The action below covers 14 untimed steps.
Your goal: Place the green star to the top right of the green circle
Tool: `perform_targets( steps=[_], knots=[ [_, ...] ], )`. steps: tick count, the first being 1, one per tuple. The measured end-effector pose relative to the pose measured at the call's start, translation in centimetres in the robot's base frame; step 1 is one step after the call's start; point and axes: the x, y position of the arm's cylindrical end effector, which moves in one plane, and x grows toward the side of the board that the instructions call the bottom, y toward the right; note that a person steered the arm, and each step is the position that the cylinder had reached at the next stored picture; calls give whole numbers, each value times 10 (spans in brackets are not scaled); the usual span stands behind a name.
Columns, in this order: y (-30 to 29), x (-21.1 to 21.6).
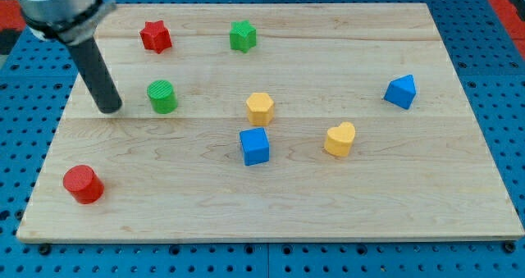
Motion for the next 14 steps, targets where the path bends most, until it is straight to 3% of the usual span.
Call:
perform_targets(
  steps=[1,2,5,6,8,9,10,11,12,14],
  knots=[
    [77,-14],
    [99,-1],
    [103,-173],
    [160,-180],
    [163,-109],
    [146,-160],
    [192,-122],
    [168,-90],
    [160,-144],
    [240,-112]
  ],
)
